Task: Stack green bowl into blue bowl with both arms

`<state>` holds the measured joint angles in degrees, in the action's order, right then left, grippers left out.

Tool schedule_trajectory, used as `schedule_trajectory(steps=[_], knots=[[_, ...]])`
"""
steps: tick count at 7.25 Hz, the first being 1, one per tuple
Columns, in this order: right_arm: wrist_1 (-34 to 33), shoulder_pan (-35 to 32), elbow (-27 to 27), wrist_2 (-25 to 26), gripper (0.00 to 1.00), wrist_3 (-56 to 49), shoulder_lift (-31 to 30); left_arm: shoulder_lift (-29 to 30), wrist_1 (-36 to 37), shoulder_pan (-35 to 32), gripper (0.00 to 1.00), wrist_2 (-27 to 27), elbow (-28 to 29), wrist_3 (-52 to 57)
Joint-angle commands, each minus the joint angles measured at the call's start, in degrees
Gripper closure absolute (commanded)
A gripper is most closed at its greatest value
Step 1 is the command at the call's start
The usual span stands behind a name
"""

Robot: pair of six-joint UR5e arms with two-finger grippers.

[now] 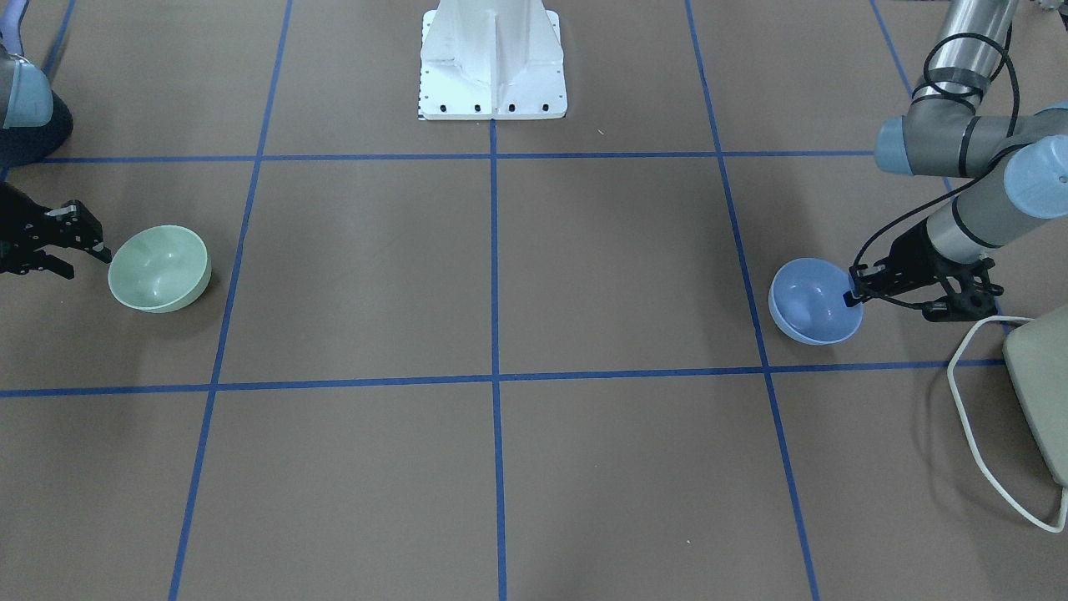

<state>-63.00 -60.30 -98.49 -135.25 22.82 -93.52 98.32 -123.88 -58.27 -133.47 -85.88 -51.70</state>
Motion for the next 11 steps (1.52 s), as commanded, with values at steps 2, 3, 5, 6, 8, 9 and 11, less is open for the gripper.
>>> schedule_trajectory(steps=[2,3,5,6,8,9,11], knots=[[0.1,1.4,1.8,1.0,0.4,0.0,1.8,0.0,0.3,0.0,1.0,-2.6,-4.6,-5.7],[0.4,2.2,1.9,1.6,0.4,-0.1,1.8,0.3,0.5,0.0,1.0,-4.5,-5.9,-8.0],[3.7,4.7,3.6,3.4,0.43,0.9,2.0,1.3,1.3,0.0,1.0,-4.6,-7.7,-14.0],[5.3,5.0,4.3,3.4,0.48,1.2,2.0,2.8,4.1,0.1,1.0,-4.6,-9.2,-16.8],[5.4,5.0,3.8,3.3,0.63,1.2,2.0,7.6,8.6,3.7,1.0,-3.8,-12.5,-25.9],[5.5,4.9,3.7,3.2,0.67,1.1,1.9,10.8,8.7,6.8,1.0,-2.0,-12.6,-31.5],[5.4,4.9,3.7,3.2,0.86,1.1,1.9,15.0,8.8,13.9,1.0,4.1,-12.3,-38.4]])
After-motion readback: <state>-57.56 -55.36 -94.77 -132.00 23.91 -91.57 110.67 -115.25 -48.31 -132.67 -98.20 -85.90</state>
